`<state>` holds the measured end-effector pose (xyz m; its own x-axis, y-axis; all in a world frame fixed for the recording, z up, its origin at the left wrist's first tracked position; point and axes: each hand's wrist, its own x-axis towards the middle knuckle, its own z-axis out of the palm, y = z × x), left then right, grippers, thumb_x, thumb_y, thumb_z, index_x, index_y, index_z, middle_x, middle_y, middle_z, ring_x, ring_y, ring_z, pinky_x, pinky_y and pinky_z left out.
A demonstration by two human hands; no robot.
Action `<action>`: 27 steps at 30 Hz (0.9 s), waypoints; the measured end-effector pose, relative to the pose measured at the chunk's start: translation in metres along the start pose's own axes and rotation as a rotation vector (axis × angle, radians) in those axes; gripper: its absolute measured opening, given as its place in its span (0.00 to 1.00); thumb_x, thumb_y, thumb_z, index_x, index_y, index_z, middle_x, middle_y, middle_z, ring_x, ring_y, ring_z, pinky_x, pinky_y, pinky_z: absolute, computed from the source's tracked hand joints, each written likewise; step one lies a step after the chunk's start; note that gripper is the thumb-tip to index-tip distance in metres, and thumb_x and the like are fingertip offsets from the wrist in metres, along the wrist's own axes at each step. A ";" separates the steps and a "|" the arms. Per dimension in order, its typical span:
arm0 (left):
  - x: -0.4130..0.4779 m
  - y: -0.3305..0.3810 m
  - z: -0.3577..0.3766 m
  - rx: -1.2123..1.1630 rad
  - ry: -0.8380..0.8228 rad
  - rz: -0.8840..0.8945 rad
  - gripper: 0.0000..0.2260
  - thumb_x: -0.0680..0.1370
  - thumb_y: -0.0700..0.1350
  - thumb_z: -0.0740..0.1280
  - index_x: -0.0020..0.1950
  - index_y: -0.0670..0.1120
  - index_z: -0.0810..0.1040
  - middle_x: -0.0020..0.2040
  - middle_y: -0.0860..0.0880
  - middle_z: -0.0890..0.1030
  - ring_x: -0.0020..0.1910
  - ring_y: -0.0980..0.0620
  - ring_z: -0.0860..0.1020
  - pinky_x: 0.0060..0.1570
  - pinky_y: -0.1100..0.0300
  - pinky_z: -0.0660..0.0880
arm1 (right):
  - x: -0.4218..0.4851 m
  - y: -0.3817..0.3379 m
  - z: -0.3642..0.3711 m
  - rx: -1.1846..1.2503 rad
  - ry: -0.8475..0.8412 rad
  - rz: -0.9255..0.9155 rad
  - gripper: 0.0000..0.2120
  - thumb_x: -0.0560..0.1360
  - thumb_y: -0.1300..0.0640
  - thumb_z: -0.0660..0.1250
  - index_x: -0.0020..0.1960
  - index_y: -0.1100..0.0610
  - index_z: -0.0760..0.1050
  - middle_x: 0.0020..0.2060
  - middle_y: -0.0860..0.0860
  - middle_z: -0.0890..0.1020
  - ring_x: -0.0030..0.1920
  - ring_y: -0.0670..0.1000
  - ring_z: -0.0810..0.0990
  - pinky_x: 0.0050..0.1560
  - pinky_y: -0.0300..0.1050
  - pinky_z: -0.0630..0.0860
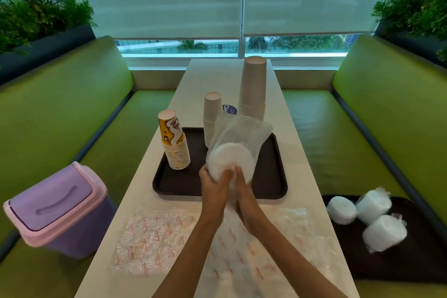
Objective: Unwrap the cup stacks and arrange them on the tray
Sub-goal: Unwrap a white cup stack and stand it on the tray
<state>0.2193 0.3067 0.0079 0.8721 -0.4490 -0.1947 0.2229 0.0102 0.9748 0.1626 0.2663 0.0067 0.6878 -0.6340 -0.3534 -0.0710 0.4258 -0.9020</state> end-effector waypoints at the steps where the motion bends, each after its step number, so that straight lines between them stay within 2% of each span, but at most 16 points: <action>1: 0.002 0.000 -0.003 0.011 0.005 0.004 0.26 0.75 0.47 0.69 0.69 0.47 0.62 0.62 0.47 0.72 0.59 0.48 0.74 0.57 0.48 0.76 | -0.004 0.006 0.000 0.022 -0.045 0.032 0.32 0.74 0.39 0.57 0.75 0.51 0.57 0.67 0.55 0.71 0.65 0.54 0.73 0.63 0.51 0.73; 3: 0.008 0.002 -0.011 0.003 -0.046 0.017 0.27 0.75 0.46 0.70 0.70 0.47 0.62 0.63 0.46 0.72 0.60 0.46 0.75 0.56 0.46 0.77 | -0.006 0.000 -0.012 -0.018 -0.091 0.005 0.32 0.70 0.37 0.57 0.70 0.51 0.65 0.60 0.52 0.77 0.57 0.50 0.78 0.55 0.45 0.78; 5: 0.010 0.004 -0.019 0.039 -0.123 0.045 0.26 0.74 0.44 0.70 0.68 0.48 0.63 0.61 0.47 0.73 0.57 0.49 0.75 0.50 0.53 0.79 | 0.003 -0.017 -0.027 -0.050 -0.043 -0.092 0.32 0.68 0.35 0.59 0.66 0.53 0.70 0.50 0.49 0.81 0.47 0.46 0.82 0.44 0.40 0.78; 6: 0.009 0.004 -0.022 0.067 -0.165 0.055 0.25 0.74 0.44 0.71 0.67 0.50 0.63 0.59 0.49 0.73 0.55 0.51 0.75 0.47 0.57 0.78 | 0.008 -0.028 -0.033 -0.007 -0.008 -0.111 0.36 0.67 0.32 0.64 0.66 0.54 0.71 0.49 0.48 0.82 0.46 0.46 0.83 0.42 0.40 0.79; 8: 0.004 0.002 -0.022 0.108 -0.260 0.053 0.25 0.74 0.43 0.71 0.65 0.52 0.63 0.58 0.50 0.72 0.53 0.53 0.75 0.44 0.59 0.78 | 0.017 -0.049 -0.036 0.106 0.013 -0.094 0.40 0.60 0.30 0.70 0.63 0.53 0.73 0.49 0.51 0.83 0.47 0.50 0.83 0.46 0.47 0.80; 10: -0.003 -0.001 -0.016 0.114 -0.313 0.054 0.25 0.74 0.43 0.70 0.65 0.53 0.62 0.59 0.49 0.72 0.55 0.52 0.75 0.45 0.59 0.79 | 0.019 -0.057 -0.031 0.071 0.019 -0.049 0.35 0.64 0.34 0.71 0.62 0.54 0.72 0.51 0.55 0.82 0.50 0.55 0.81 0.54 0.55 0.78; 11: -0.005 -0.002 -0.013 0.103 -0.309 0.062 0.25 0.75 0.43 0.69 0.66 0.53 0.61 0.60 0.49 0.72 0.55 0.52 0.76 0.43 0.60 0.79 | 0.018 -0.055 -0.028 0.023 0.039 -0.026 0.29 0.68 0.37 0.71 0.61 0.54 0.71 0.51 0.54 0.81 0.50 0.54 0.80 0.55 0.56 0.77; 13: -0.009 -0.001 -0.008 0.081 -0.272 0.068 0.25 0.77 0.44 0.67 0.69 0.53 0.59 0.61 0.49 0.71 0.54 0.53 0.76 0.39 0.64 0.78 | 0.014 -0.045 -0.024 0.042 0.095 0.007 0.20 0.72 0.41 0.67 0.57 0.51 0.69 0.47 0.51 0.78 0.47 0.51 0.78 0.48 0.50 0.78; 15: -0.012 -0.001 -0.004 0.092 -0.266 0.064 0.27 0.78 0.46 0.65 0.73 0.52 0.55 0.63 0.49 0.69 0.54 0.54 0.75 0.39 0.66 0.78 | 0.013 -0.031 -0.023 0.134 0.136 0.054 0.28 0.65 0.37 0.68 0.59 0.51 0.69 0.50 0.52 0.79 0.50 0.53 0.79 0.48 0.52 0.79; 17: -0.013 -0.002 -0.005 0.143 -0.322 0.062 0.31 0.78 0.47 0.64 0.76 0.53 0.50 0.66 0.49 0.66 0.58 0.52 0.74 0.43 0.64 0.80 | 0.016 -0.020 -0.024 0.251 0.181 0.068 0.35 0.59 0.36 0.69 0.62 0.52 0.70 0.55 0.55 0.79 0.55 0.57 0.79 0.57 0.59 0.77; 19: -0.013 -0.002 -0.010 0.190 -0.431 0.025 0.34 0.78 0.48 0.65 0.76 0.54 0.47 0.67 0.50 0.66 0.60 0.51 0.73 0.48 0.60 0.80 | 0.015 -0.015 -0.025 0.275 0.218 0.020 0.31 0.61 0.38 0.68 0.60 0.51 0.70 0.54 0.54 0.78 0.54 0.57 0.79 0.59 0.62 0.76; 21: -0.012 0.000 -0.017 0.266 -0.557 0.000 0.35 0.77 0.45 0.68 0.74 0.56 0.48 0.64 0.55 0.66 0.59 0.55 0.73 0.48 0.64 0.79 | 0.014 -0.014 -0.027 0.227 0.268 -0.026 0.26 0.65 0.39 0.68 0.58 0.51 0.71 0.52 0.53 0.79 0.53 0.57 0.79 0.58 0.62 0.76; 22: -0.012 0.001 -0.021 0.329 -0.612 -0.015 0.36 0.76 0.44 0.69 0.73 0.56 0.47 0.65 0.56 0.65 0.61 0.56 0.71 0.52 0.64 0.77 | 0.014 -0.016 -0.029 0.219 0.282 -0.042 0.26 0.65 0.40 0.68 0.59 0.51 0.71 0.53 0.53 0.79 0.54 0.57 0.79 0.58 0.62 0.76; 25: -0.002 0.006 -0.033 0.431 -0.694 -0.124 0.44 0.73 0.42 0.72 0.77 0.55 0.44 0.71 0.52 0.64 0.68 0.50 0.66 0.68 0.53 0.67 | 0.016 -0.025 -0.036 0.181 0.227 -0.113 0.37 0.61 0.37 0.75 0.64 0.53 0.71 0.55 0.55 0.80 0.55 0.57 0.80 0.57 0.61 0.77; 27: 0.004 0.017 -0.036 0.311 -0.630 -0.150 0.43 0.73 0.41 0.71 0.78 0.51 0.45 0.71 0.49 0.65 0.66 0.50 0.68 0.68 0.50 0.66 | 0.018 -0.031 -0.039 0.035 0.195 -0.142 0.40 0.56 0.37 0.76 0.63 0.54 0.72 0.53 0.54 0.81 0.54 0.56 0.80 0.57 0.58 0.77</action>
<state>0.2418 0.3370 0.0197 0.4033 -0.8570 -0.3206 0.1048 -0.3048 0.9466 0.1488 0.2168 0.0189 0.5366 -0.8003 -0.2675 0.0438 0.3430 -0.9383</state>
